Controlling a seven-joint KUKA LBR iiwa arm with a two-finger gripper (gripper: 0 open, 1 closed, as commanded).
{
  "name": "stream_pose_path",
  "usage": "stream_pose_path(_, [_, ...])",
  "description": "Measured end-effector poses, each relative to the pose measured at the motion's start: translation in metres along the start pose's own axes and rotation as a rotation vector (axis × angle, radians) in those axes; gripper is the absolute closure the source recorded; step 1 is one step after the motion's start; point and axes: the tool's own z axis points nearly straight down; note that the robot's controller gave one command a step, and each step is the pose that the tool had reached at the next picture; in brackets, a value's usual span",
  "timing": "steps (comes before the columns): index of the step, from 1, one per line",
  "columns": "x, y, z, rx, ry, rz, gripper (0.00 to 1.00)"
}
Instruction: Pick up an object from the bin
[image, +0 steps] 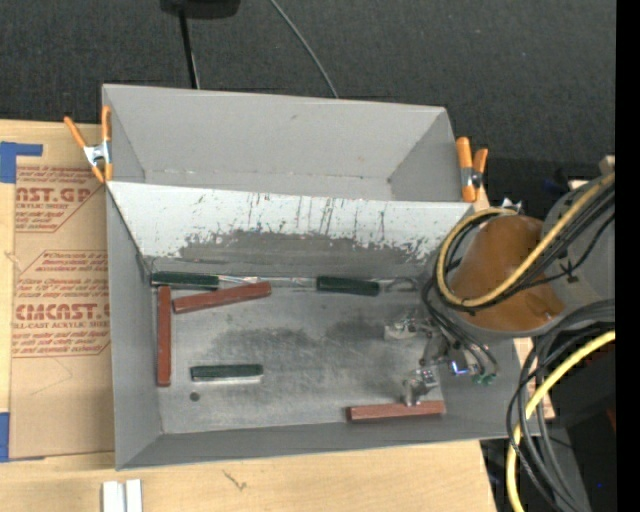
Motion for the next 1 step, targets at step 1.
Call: stream_pose_path(1, [-0.0017, 0.0499, -0.0034, -0.005, 0.016, -0.009, 0.00])
